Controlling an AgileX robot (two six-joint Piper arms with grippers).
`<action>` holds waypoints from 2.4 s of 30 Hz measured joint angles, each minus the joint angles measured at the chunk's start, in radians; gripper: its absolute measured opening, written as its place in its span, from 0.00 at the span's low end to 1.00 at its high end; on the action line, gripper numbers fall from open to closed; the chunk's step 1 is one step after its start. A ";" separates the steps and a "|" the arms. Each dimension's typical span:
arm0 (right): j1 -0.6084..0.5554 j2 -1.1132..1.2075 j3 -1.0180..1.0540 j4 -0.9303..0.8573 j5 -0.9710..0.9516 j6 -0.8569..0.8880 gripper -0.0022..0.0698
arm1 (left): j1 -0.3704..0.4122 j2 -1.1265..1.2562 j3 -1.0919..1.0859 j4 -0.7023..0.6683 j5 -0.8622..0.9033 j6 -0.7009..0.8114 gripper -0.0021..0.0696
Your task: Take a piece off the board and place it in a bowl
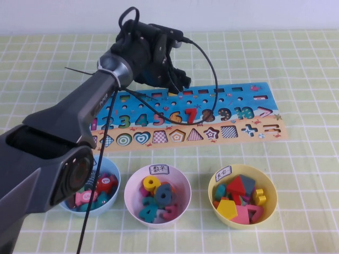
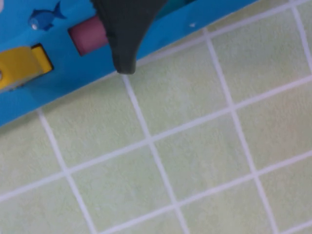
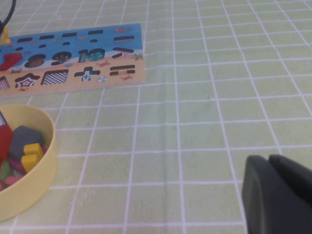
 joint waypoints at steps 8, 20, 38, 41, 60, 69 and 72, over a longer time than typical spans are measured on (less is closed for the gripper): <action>0.000 0.000 0.000 0.000 0.000 0.000 0.01 | 0.003 0.000 0.000 -0.046 -0.064 0.034 0.70; 0.000 0.000 0.000 0.000 0.000 0.000 0.01 | 0.003 0.011 0.000 -0.084 -0.040 0.046 0.62; 0.000 0.000 0.000 0.000 0.000 0.000 0.01 | 0.003 0.018 0.000 -0.084 -0.059 0.049 0.44; 0.000 0.000 0.000 0.000 0.000 0.000 0.01 | 0.003 0.018 0.000 -0.084 -0.059 0.049 0.33; 0.000 0.000 0.000 0.000 0.000 0.000 0.01 | 0.003 -0.062 0.000 -0.047 -0.047 0.047 0.30; 0.000 0.000 0.000 0.000 0.000 0.000 0.01 | 0.003 -0.207 0.000 0.003 0.066 0.100 0.30; 0.000 0.000 0.000 0.000 0.000 0.000 0.01 | 0.003 -0.282 0.011 0.038 0.116 0.123 0.30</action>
